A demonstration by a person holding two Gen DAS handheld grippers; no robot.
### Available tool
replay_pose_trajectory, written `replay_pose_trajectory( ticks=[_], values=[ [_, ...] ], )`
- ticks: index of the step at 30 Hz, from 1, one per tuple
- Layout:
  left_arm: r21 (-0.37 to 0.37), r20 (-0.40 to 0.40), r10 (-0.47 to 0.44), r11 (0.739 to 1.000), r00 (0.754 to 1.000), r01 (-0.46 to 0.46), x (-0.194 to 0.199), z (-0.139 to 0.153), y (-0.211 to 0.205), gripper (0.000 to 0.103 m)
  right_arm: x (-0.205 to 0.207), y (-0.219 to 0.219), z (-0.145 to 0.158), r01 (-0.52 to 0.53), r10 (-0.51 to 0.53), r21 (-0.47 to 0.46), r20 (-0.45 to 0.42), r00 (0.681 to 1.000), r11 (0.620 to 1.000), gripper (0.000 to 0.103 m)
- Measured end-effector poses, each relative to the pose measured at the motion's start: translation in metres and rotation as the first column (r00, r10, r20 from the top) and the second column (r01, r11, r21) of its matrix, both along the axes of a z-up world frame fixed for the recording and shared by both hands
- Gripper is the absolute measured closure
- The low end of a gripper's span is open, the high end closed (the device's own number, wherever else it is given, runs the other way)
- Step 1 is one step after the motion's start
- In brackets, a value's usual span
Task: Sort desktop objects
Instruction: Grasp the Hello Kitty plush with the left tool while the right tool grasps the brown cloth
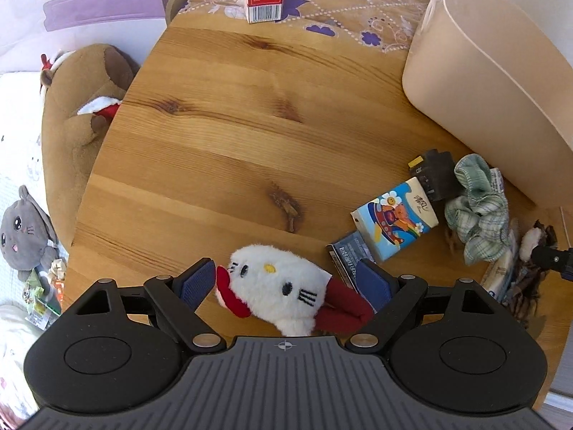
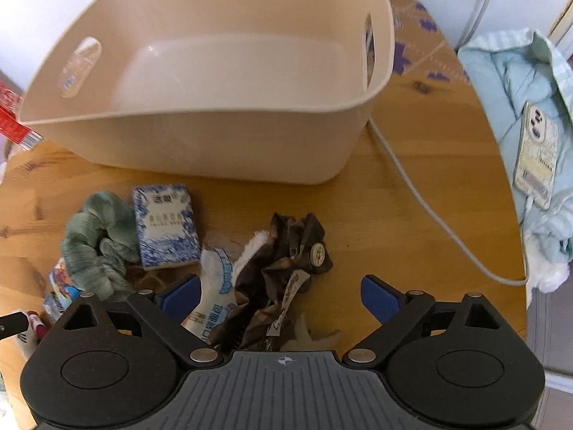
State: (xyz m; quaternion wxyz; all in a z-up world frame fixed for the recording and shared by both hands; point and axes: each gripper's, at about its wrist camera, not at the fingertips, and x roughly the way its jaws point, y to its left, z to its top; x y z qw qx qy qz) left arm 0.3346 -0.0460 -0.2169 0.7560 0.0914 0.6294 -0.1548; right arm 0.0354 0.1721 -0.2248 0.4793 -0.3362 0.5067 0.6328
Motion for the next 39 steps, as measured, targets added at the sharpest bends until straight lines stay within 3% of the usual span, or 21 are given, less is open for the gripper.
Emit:
replay_pose_trajectory(
  ticks=[7, 16, 18, 22, 28, 30, 39],
  values=[
    [0.02, 0.029, -0.062, 0.998, 0.998, 0.062, -0.001, -0.012, -0.002, 0.015, 0.006, 0.005, -0.02, 0.014, -0.013, -0.05, 0.021, 1.0, 0.999, 0.006],
    [0.022, 0.026, -0.084, 0.996, 0.996, 0.083, 0.0, -0.026, -0.001, 0.015, 0.014, 0.003, -0.041, 0.031, -0.038, -0.114, -0.06, 0.997, 0.993, 0.011],
    [0.018, -0.003, -0.11, 0.994, 0.994, 0.11, 0.002, -0.031, 0.0, 0.016, 0.015, 0.002, -0.041, 0.029, -0.036, -0.107, -0.06, 0.998, 0.994, 0.012],
    [-0.017, -0.119, -0.032, 0.999, 0.992, 0.031, 0.007, -0.043, 0.012, 0.018, 0.017, -0.001, -0.041, 0.024, -0.029, -0.094, -0.061, 0.998, 0.995, 0.014],
    [0.018, -0.071, -0.107, 0.994, 0.992, 0.108, 0.001, -0.042, 0.008, 0.027, 0.019, -0.006, -0.038, 0.011, -0.014, -0.066, -0.045, 0.999, 0.998, 0.033],
    [0.019, -0.062, -0.135, 0.99, 0.989, 0.137, 0.0, -0.04, 0.008, 0.032, 0.021, -0.009, -0.035, 0.003, -0.004, -0.042, -0.034, 0.999, 0.999, 0.049],
    [0.027, -0.046, -0.219, 0.975, 0.975, 0.22, -0.004, -0.037, 0.005, 0.045, 0.037, -0.025, -0.034, 0.015, -0.017, -0.019, -0.098, 0.995, 1.0, 0.052]
  ],
)
